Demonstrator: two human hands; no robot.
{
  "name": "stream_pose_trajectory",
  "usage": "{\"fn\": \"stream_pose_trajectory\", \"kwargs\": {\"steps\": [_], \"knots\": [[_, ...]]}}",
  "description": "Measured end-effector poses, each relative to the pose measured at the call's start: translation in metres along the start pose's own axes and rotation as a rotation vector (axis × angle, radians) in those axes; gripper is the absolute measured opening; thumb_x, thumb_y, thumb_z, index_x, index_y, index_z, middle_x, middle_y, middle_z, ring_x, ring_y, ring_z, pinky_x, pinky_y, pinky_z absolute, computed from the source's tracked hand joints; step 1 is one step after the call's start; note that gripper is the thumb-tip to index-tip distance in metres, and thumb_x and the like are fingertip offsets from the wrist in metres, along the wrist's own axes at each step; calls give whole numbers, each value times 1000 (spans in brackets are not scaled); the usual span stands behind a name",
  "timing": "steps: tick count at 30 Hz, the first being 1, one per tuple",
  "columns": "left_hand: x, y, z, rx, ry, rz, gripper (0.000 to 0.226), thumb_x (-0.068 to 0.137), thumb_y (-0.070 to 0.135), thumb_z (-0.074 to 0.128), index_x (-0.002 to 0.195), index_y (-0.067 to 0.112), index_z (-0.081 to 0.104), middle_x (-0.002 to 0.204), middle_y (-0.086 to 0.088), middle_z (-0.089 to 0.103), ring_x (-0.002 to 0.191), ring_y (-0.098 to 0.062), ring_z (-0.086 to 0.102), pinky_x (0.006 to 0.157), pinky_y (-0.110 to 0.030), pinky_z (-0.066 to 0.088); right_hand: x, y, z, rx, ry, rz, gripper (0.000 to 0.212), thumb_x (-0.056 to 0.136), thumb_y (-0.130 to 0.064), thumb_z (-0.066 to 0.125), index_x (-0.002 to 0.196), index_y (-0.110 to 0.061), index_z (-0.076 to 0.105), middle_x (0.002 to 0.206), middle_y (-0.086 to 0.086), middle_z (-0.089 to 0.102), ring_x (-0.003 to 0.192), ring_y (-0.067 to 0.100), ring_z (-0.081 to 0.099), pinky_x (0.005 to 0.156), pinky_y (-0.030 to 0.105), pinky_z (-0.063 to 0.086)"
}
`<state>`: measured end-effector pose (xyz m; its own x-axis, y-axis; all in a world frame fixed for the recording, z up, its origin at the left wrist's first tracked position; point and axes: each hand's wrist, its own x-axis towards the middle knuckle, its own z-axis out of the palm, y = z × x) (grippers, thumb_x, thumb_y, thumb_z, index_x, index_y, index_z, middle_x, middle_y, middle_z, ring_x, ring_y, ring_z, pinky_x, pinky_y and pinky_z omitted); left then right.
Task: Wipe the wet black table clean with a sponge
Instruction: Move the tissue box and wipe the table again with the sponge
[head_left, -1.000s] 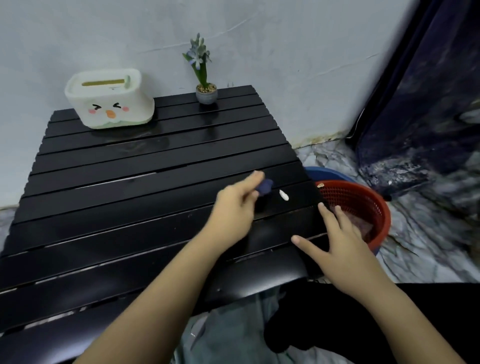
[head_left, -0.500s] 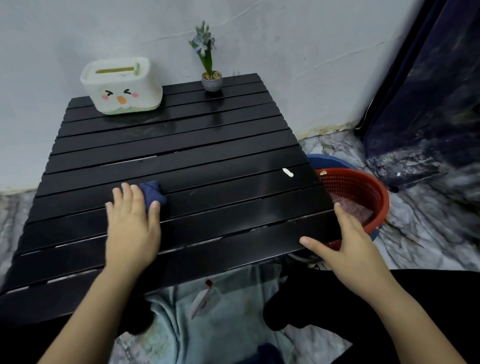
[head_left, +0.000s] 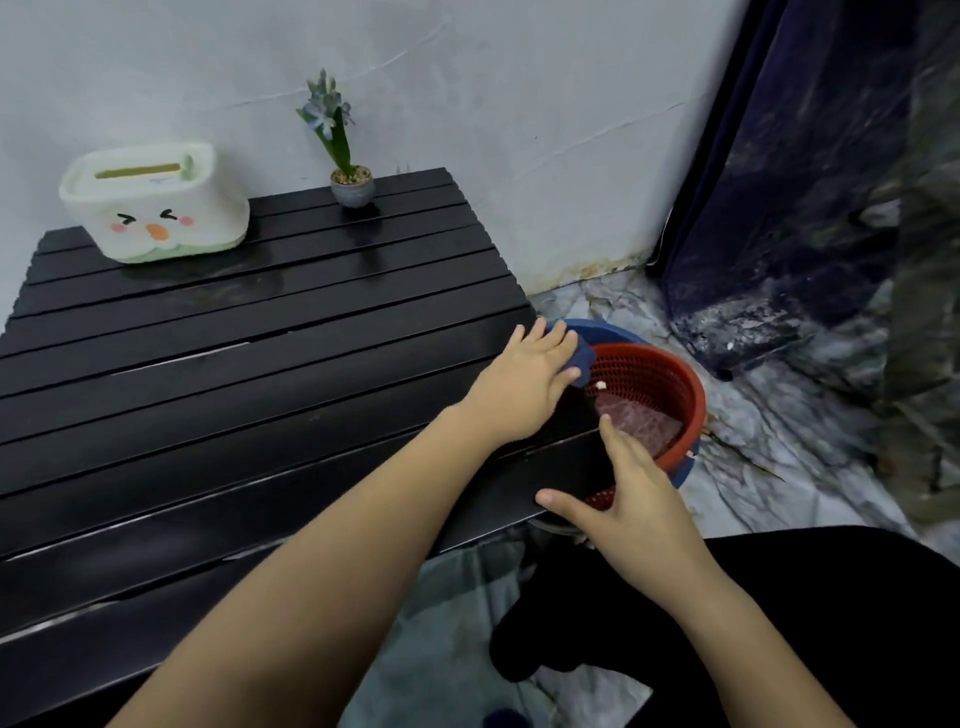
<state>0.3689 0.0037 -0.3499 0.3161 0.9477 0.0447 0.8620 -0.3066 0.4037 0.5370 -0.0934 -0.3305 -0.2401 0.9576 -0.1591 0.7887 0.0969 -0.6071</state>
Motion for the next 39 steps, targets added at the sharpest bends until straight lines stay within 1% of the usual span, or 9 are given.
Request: {"fn": "stream_pose_trajectory", "kwargs": {"steps": [7,12,18,21,24,27,30,35,39], "knots": [[-71,-41,-20,-70,23,64,53,102,34,37,151,15,29,159,-3,23,149,-27,11,121,-38,3,1,3,1,25,-18,-11,109,77,-62,67,158,-18,9,163,-4,17,148,10,17,118,26,21],[-190,-102,-49,-119,80,-103,58,98,46,32,150,21,31,160,7,22,150,-16,6,122,-39,6,2,2,0,8,-28,-14,109,77,-61,69,158,-16,11,163,-2,18,149,12,17,119,27,19],[-292,-139,-71,-98,165,-326,58,93,18,50,147,28,32,157,3,30,148,-22,17,120,-47,16,0,1,0,-9,-9,-16,107,77,-58,71,157,-12,16,162,2,22,148,16,21,118,28,20],[-279,-119,-72,-190,304,-334,56,93,17,49,145,29,33,154,12,32,146,-20,23,121,-34,14,-2,0,1,1,-3,-10,106,77,-57,71,157,-12,17,162,3,22,148,17,21,119,30,21],[-213,-67,-62,-285,386,-215,53,98,21,47,149,19,32,154,20,27,147,-13,19,122,-32,11,-1,-1,1,-11,3,-14,105,78,-54,73,156,-11,19,161,4,25,147,17,23,117,27,20],[-138,-15,-33,-244,252,-13,50,101,27,43,150,23,31,159,-1,23,149,-22,14,122,-37,7,2,2,-1,-19,-17,-17,103,77,-47,77,155,-9,22,159,6,29,146,17,26,109,16,18],[-106,4,-2,-169,110,45,46,102,26,44,147,21,39,158,-3,28,148,-31,15,121,-50,11,4,6,-6,3,-83,-6,103,78,-42,78,156,-11,18,160,3,27,145,13,25,104,12,17],[-157,-25,-10,-207,143,37,41,101,27,43,141,19,49,152,3,39,148,-31,14,120,-46,5,5,5,-9,14,-88,20,102,78,-42,79,156,-11,21,157,3,32,143,15,30,106,17,24],[-248,-71,-36,-232,218,-190,41,100,34,39,138,25,52,151,11,40,149,-26,12,120,-46,5,7,1,-12,16,-103,20,104,75,-49,78,155,-11,24,156,5,35,143,18,32,116,31,28]]}}
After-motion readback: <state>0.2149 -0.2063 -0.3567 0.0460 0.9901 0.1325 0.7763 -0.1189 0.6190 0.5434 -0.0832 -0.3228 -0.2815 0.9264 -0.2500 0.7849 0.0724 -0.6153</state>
